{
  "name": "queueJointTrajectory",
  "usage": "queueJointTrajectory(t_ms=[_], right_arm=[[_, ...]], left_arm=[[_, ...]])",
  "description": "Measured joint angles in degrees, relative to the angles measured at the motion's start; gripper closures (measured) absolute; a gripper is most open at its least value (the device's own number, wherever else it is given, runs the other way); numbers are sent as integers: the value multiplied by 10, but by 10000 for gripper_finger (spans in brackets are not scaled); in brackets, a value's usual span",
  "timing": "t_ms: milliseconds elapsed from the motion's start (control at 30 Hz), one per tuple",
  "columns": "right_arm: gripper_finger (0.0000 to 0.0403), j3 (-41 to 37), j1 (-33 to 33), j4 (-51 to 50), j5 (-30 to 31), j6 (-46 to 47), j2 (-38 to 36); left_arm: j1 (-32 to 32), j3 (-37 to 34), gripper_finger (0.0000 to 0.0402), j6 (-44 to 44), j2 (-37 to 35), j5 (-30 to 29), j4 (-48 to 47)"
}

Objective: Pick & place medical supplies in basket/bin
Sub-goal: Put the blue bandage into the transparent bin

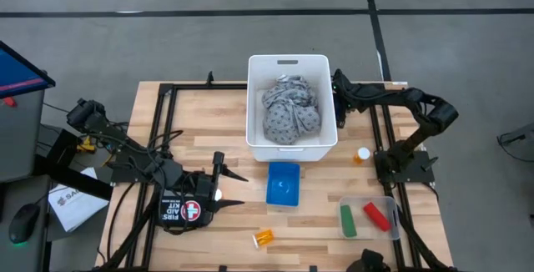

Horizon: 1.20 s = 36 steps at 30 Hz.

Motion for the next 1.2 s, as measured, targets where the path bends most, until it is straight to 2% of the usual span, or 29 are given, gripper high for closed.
queueJointTrajectory(t_ms=[200,667,1200], right_arm=[[179,0,0,1,22,34,1],[249,-3,-1,-23,64,71,-25],[252,-2,-1,-64,123,123,-83]], left_arm=[[0,0,143,0,0,0,0],[1,0,143,0,0,0,0],[2,0,143,1,0,0,0]])
